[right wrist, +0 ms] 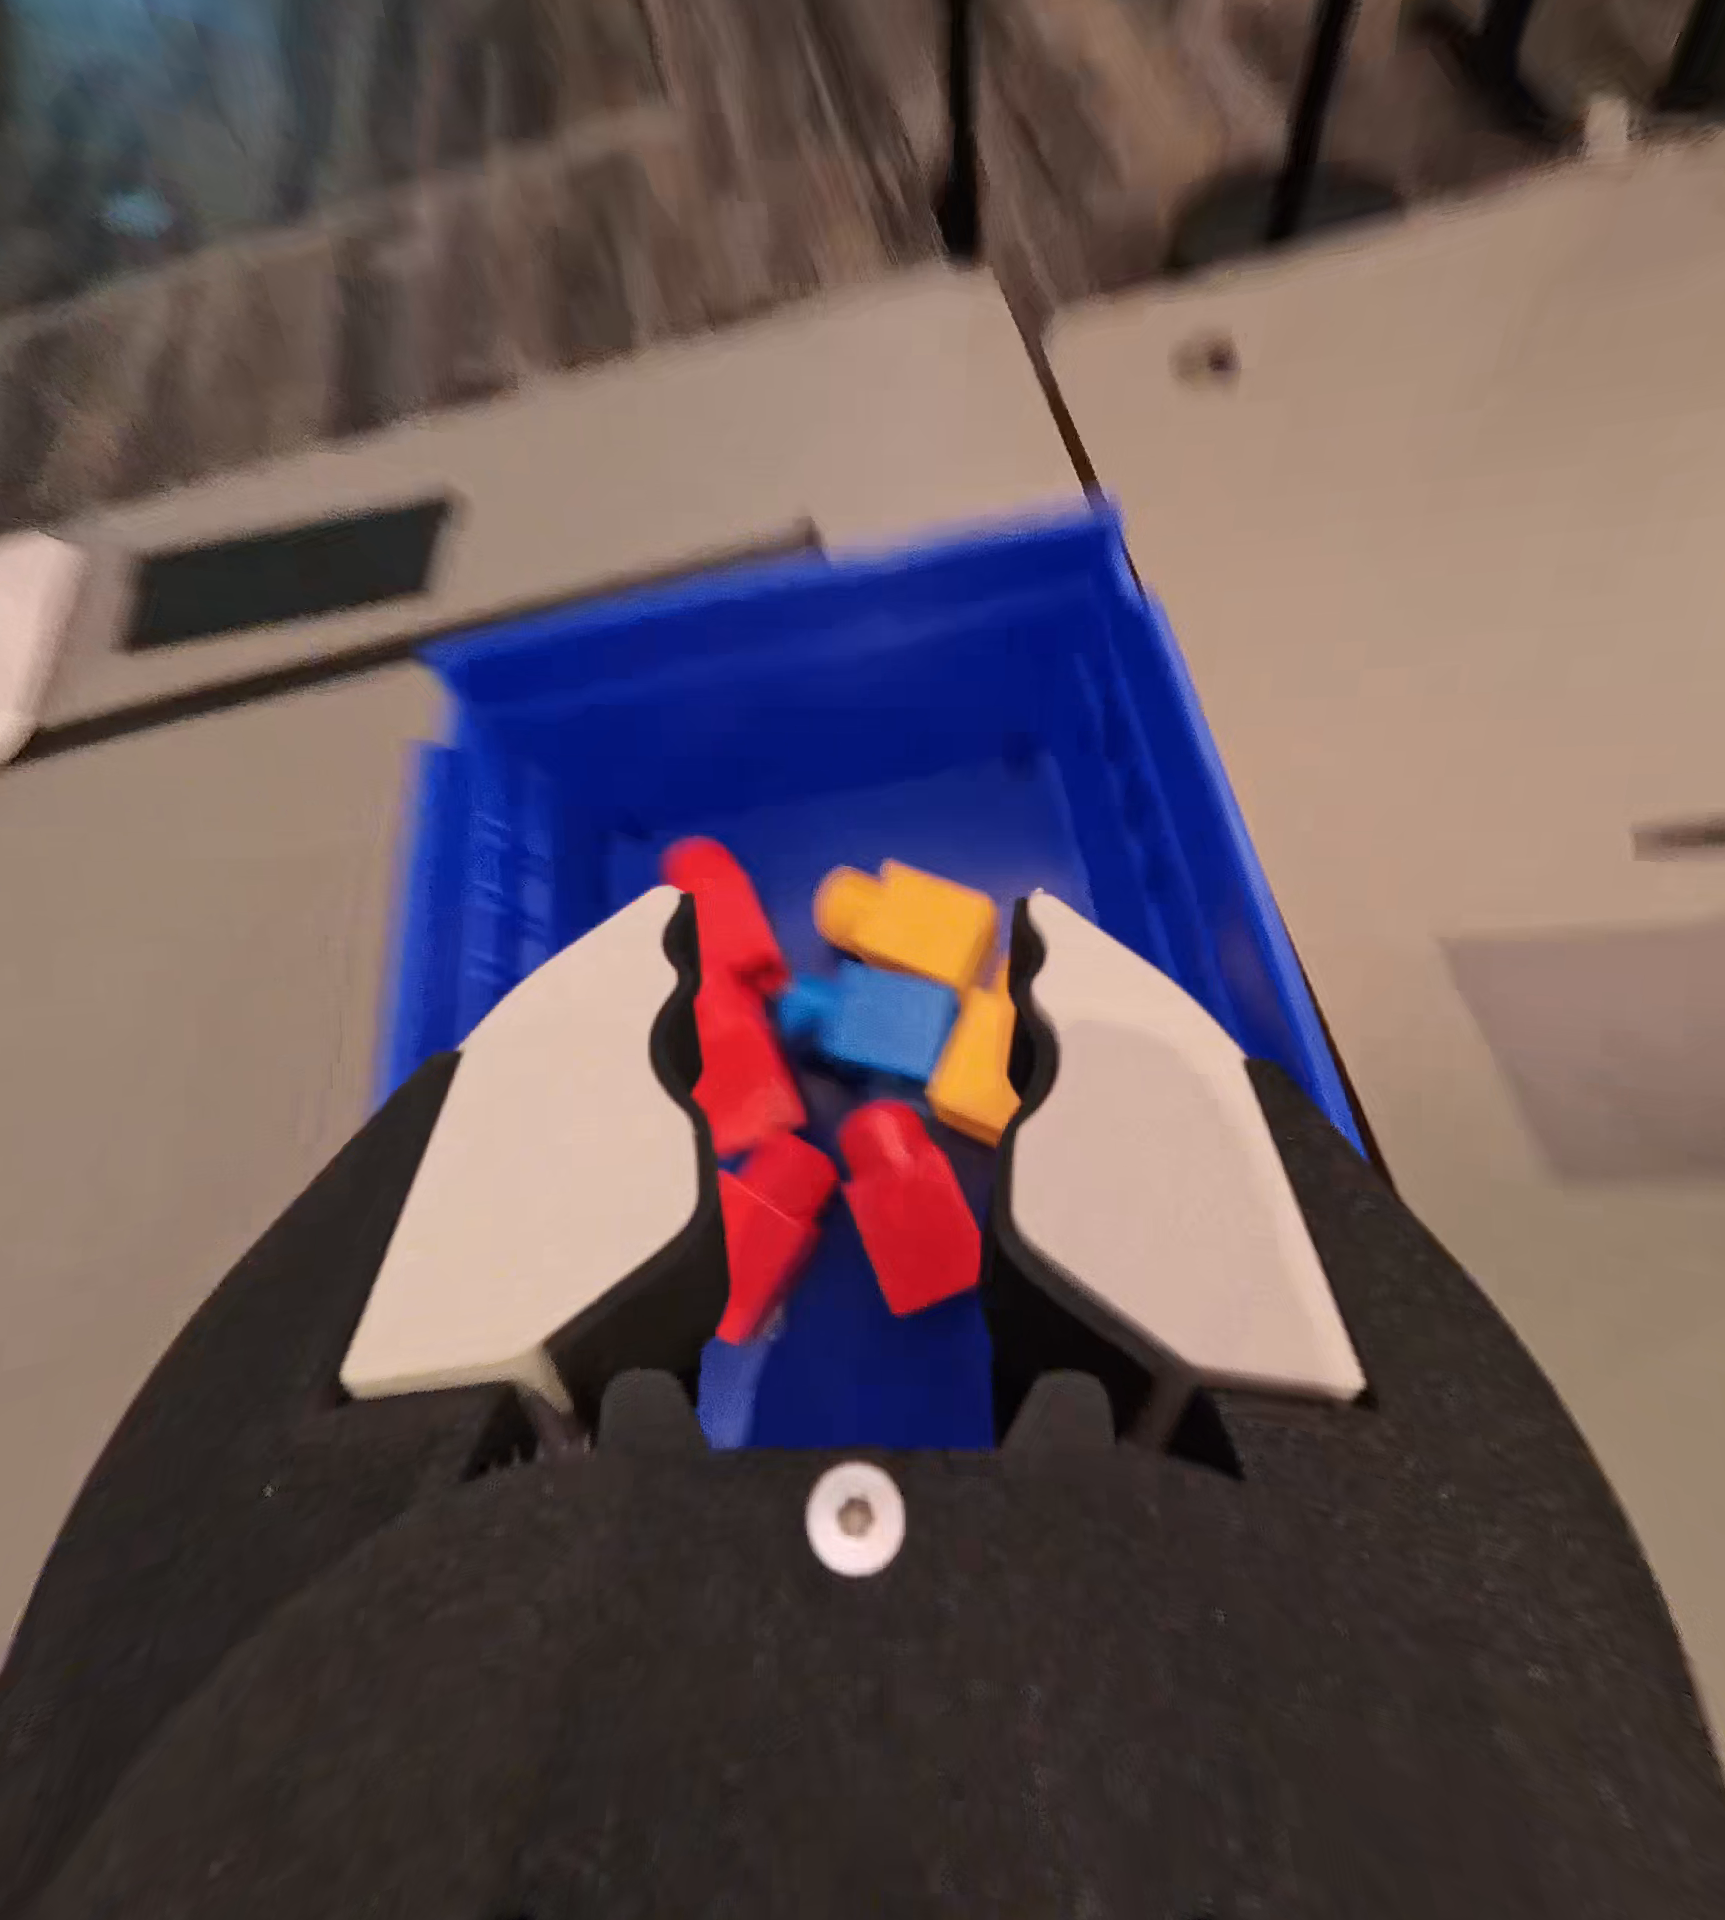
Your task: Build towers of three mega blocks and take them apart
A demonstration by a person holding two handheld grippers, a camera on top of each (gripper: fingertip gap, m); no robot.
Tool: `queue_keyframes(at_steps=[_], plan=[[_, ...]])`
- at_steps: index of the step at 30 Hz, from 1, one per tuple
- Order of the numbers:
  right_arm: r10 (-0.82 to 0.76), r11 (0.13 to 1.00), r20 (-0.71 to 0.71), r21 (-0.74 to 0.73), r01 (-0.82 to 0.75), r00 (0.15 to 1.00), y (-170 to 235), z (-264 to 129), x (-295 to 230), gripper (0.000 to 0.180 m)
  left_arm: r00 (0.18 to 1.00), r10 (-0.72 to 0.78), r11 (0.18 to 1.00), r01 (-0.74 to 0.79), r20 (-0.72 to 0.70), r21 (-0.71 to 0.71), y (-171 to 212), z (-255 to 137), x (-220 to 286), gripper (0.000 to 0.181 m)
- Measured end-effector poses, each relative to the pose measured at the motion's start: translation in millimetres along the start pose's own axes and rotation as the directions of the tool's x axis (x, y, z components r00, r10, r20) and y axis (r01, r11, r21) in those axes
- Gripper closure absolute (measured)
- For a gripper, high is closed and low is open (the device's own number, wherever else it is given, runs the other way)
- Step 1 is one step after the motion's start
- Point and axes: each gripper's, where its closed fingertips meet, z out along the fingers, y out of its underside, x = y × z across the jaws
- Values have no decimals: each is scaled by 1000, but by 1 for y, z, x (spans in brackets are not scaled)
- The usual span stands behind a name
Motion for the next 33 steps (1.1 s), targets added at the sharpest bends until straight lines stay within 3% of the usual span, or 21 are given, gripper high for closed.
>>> queue_keyframes(at_steps=[2,4,7,10,13,21,23,26,30,33], plan=[[-116,978,141,187,89,983,-42,-30,-53,124,1000,0,998,0,-9,60,-10,-5,1,145],[-272,917,339,374,136,901,-76,-64,-131,125,1000,-5,991,8,-23,130,-20,-11,3,145],[-479,851,639,508,138,602,-82,-114,-259,129,1000,5,990,-5,-1,144,-23,-16,2,145],[-572,820,764,544,179,298,-57,-145,-357,130,999,30,992,-33,29,119,-20,-16,1,145],[-561,808,817,503,307,136,-17,-142,-418,130,999,40,992,-43,33,119,-21,-15,3,145],[-358,885,932,319,338,60,18,-123,-470,139,997,66,992,-70,45,103,-20,-14,5,145],[-372,864,925,313,395,81,27,-113,-472,137,996,71,992,-75,45,101,-20,-14,6,145],[-391,851,920,346,394,37,30,-116,-477,152,996,79,992,-83,43,100,-20,-14,8,145],[-411,829,911,360,427,29,33,-115,-473,152,993,95,991,-100,65,88,-18,-10,6,145],[-422,843,906,378,381,35,21,-122,-467,152,996,66,994,-71,54,88,-18,-8,5,123]])
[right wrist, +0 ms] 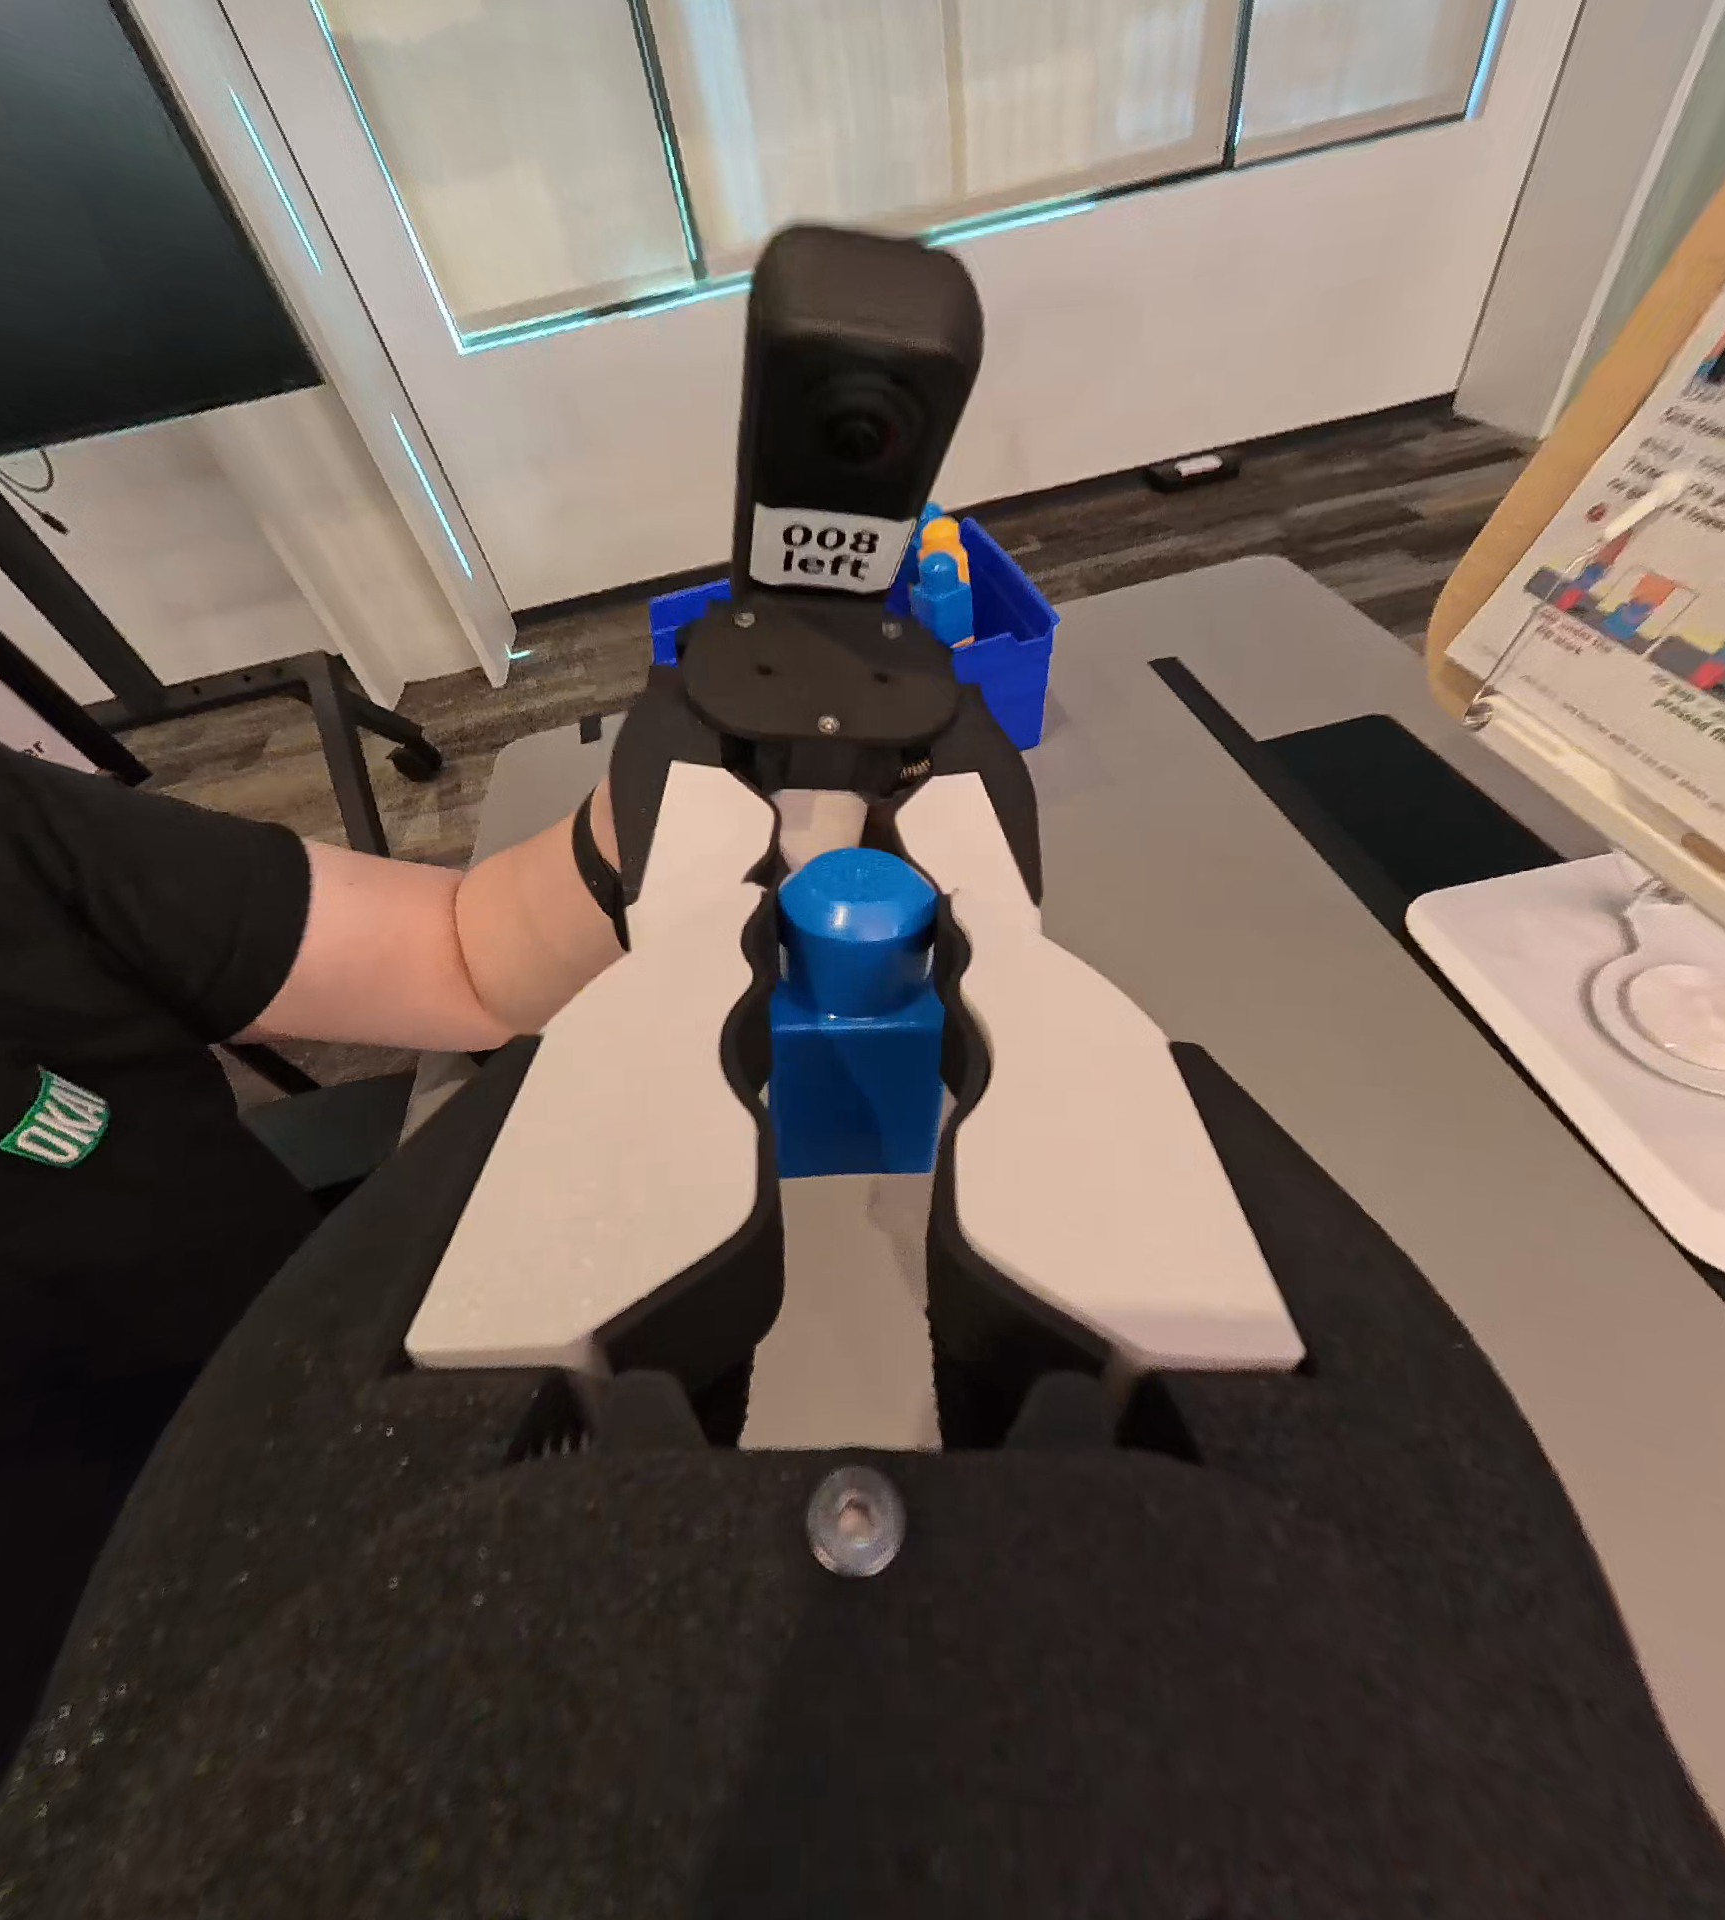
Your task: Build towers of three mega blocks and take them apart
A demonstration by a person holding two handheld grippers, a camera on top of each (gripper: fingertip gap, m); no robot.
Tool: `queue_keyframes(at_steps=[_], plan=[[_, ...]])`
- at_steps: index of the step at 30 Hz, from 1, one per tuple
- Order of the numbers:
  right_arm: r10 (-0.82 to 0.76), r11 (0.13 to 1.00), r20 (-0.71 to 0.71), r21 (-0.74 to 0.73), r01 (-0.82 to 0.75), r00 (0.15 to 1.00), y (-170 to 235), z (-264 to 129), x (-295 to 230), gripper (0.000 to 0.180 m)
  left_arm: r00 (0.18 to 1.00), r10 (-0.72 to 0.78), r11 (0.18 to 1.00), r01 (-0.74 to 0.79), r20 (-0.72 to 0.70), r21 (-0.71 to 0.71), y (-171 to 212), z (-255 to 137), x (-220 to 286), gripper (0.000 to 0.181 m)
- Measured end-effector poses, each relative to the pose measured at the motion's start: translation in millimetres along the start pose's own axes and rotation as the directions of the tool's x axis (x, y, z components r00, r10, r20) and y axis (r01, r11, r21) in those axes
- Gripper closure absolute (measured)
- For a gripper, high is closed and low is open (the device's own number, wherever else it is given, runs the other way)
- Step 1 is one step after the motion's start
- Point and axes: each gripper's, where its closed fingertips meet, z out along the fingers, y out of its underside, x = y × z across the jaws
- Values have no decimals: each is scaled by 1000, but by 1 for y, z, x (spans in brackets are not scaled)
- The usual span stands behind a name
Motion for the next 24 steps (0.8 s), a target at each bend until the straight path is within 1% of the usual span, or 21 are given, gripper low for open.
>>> queue_keyframes(at_steps=[1,2,3,4,5,6,7,8,9,11,12,14,16,18,20,21,22,24], plan=[[-10,1000,-25,5,10,1000,-2,-9,2,152,1000,7,1000,-7,17,5,-1,-1,-3,121],[-27,1000,-85,3,27,996,-4,-24,9,152,999,14,1000,-14,30,18,-2,-2,-5,119],[-49,999,-186,-8,48,981,-4,-46,20,152,999,14,999,-15,31,32,-5,-4,-5,119],[-67,998,-324,-40,57,944,0,-76,37,152,1000,9,999,-10,25,41,-7,-7,-4,120],[-82,995,-491,-94,41,868,11,-116,57,152,1000,5,999,-6,18,46,-8,-9,-3,121],[-89,989,-655,-146,-11,751,27,-163,77,152,1000,6,999,-7,14,47,-9,-12,-2,123],[-72,980,-781,-172,-104,620,50,-213,92,152,1000,10,999,-11,16,44,-9,-14,-2,125],[-28,964,-863,-157,-214,505,77,-258,101,152,1000,15,999,-15,21,42,-9,-16,-2,125],[34,943,-909,-109,-314,416,105,-294,106,152,1000,18,999,-19,26,40,-9,-17,-3,125],[142,886,-947,-8,-464,287,157,-345,111,152,1000,14,999,-15,24,33,-7,-18,-4,126],[174,861,-953,25,-508,247,179,-361,114,152,1000,8,1000,-9,22,29,-6,-18,-4,126],[234,814,-949,74,-576,210,217,-378,121,152,1000,1,1000,-1,20,27,-5,-16,-6,127],[278,762,-943,101,-639,182,249,-384,128,151,1000,-5,1000,4,13,19,-3,-14,-5,128],[302,722,-939,113,-683,165,270,-385,133,151,1000,-5,1000,5,13,1,1,-11,-5,128],[330,710,-936,158,-686,125,275,-387,140,151,1000,-4,1000,4,11,-13,3,-8,-5,128],[351,713,-930,192,-674,107,272,-388,143,148,1000,-4,1000,4,10,-16,4,-7,-5,128],[373,721,-923,222,-657,98,266,-389,143,143,1000,-3,1000,3,10,-17,4,-7,-5,128],[378,769,-921,259,-585,89,242,-395,140,142,1000,2,1000,-2,13,-16,2,-10,-4,129]])
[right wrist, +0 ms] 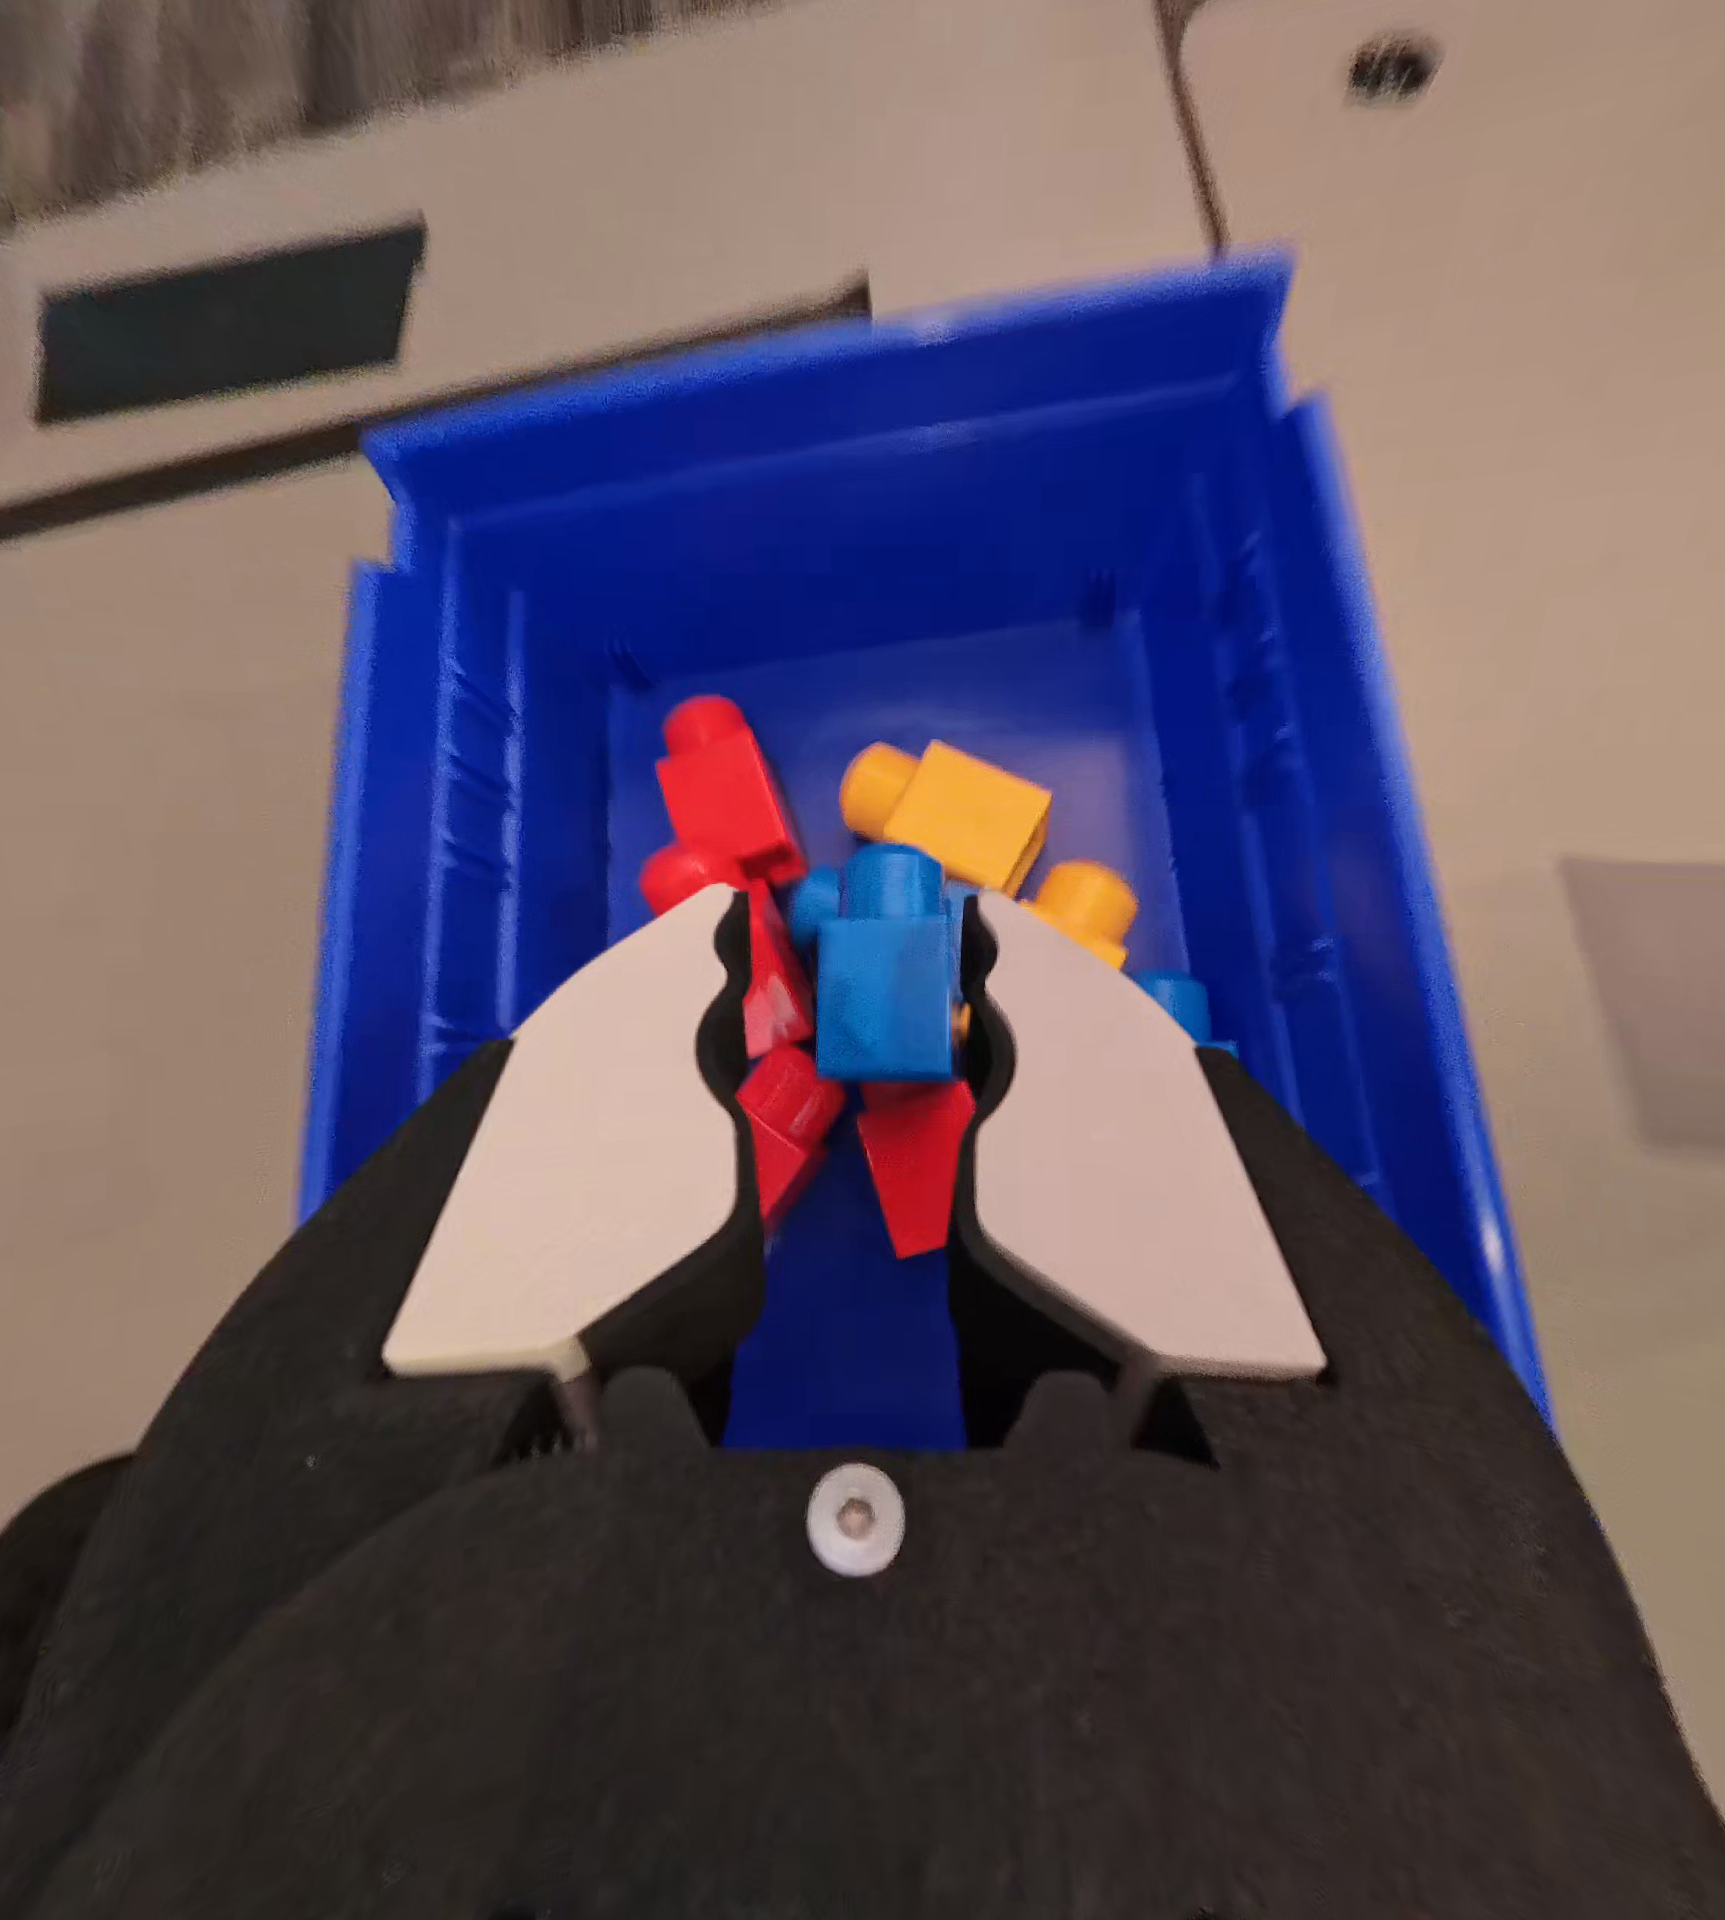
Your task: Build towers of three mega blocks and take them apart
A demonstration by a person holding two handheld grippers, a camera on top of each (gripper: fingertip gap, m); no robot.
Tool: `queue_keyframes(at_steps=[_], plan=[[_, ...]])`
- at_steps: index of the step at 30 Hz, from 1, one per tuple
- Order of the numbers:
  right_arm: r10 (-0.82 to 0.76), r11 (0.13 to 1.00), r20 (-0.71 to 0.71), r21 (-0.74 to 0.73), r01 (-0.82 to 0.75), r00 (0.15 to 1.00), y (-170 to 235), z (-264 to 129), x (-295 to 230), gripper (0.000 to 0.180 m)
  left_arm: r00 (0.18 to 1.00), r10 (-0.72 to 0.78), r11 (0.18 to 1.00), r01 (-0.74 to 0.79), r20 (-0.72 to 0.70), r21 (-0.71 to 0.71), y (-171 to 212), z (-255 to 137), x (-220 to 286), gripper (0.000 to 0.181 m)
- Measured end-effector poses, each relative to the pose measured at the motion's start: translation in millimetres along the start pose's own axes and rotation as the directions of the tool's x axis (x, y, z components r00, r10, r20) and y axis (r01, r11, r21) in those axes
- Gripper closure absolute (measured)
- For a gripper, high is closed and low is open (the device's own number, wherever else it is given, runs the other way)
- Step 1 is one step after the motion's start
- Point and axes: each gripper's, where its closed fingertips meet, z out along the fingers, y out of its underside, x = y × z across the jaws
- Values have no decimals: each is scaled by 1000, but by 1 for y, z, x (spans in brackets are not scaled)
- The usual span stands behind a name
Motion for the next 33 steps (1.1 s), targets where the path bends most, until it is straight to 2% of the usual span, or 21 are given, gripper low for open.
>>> queue_keyframes(at_steps=[3,6,9,11,14,17,21,24,26,33], plan=[[-49,970,8,240,46,999,-44,-41,-20,142,999,34,999,-35,38,27,-11,-17,3,131],[-172,868,71,482,117,982,-83,-85,-64,142,990,66,993,-77,128,85,-30,-47,8,131],[-288,792,85,581,188,954,-100,-107,-102,142,960,49,988,-87,275,127,-44,-88,6,131],[-336,767,53,594,241,940,-106,-108,-114,142,902,40,990,-93,430,104,-45,-128,-2,130],[-382,769,64,576,278,922,-110,-96,-127,143,715,16,993,-95,699,74,-36,-213,-15,129],[-389,799,47,515,311,920,-107,-79,-127,141,503,-67,996,-19,862,89,-1,-304,-21,128],[-420,806,29,471,358,907,-100,-68,-129,141,221,-245,968,103,944,228,84,-408,-29,130],[-422,806,22,467,364,906,-99,-67,-128,141,148,-330,941,131,932,313,143,-441,-39,134],[-414,807,34,476,349,910,-99,-68,-127,141,108,-325,941,134,939,311,172,-453,-48,134],[-394,815,39,478,329,918,-99,-66,-120,141,-84,-297,924,224,951,308,228,-486,-59,125]])
